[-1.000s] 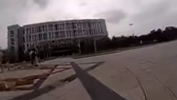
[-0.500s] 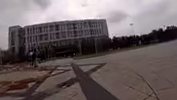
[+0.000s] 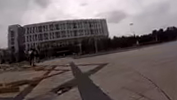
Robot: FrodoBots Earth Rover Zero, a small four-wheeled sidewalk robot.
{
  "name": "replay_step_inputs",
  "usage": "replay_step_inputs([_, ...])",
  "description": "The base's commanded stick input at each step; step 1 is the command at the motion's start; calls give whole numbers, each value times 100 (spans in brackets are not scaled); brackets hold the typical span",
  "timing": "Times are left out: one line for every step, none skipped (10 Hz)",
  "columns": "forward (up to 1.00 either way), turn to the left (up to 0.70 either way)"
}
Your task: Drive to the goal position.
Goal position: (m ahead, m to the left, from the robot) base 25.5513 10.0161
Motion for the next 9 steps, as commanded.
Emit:
replay_step_inputs([70, 0])
replay_step_inputs([70, 0])
replay_step_inputs([70, 0])
replay_step_inputs([70, 0])
replay_step_inputs([70, 0])
replay_step_inputs([70, 0])
replay_step_inputs([70, 0])
replay_step_inputs([70, 0])
replay_step_inputs([70, 0])
